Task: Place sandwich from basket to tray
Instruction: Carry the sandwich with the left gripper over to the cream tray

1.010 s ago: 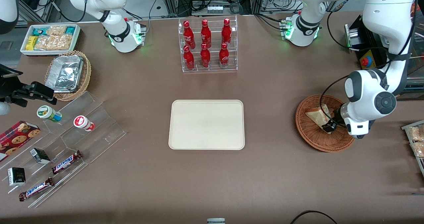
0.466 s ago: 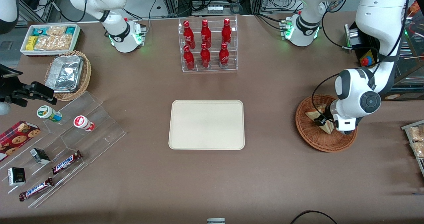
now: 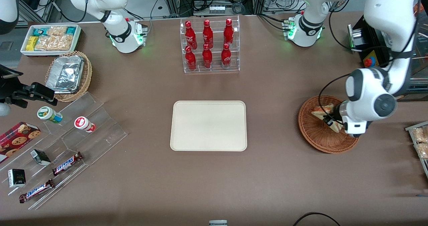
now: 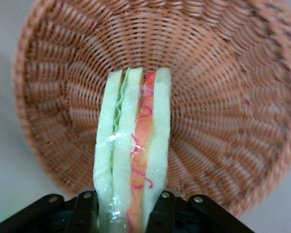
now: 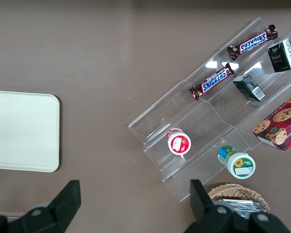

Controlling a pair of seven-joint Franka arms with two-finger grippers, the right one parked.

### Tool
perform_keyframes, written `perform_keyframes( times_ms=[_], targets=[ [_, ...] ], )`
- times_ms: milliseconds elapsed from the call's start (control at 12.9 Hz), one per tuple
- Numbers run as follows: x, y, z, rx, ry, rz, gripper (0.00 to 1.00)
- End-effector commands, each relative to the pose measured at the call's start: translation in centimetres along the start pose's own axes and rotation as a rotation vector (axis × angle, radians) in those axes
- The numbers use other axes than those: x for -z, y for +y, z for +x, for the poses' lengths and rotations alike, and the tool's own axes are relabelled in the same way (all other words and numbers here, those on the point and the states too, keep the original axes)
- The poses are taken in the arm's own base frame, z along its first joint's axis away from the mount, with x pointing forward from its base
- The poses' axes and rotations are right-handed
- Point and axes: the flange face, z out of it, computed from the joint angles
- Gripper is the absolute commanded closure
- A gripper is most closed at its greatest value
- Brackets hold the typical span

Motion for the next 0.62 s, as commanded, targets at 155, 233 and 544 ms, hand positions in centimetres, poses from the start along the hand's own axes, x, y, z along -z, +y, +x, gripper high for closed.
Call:
perform_keyframes(
  times_ms=[155,233,544],
  targets=[
    [6.6,9.4,-7.2,-0.207,0.019,-0.037,0.67],
    [6.7,11.0,-8.4,-0.231,0.016,-0.047,0.68],
    [4.3,19.3,-17.2,-0.419,0.035,-0.020,0.68]
  ],
)
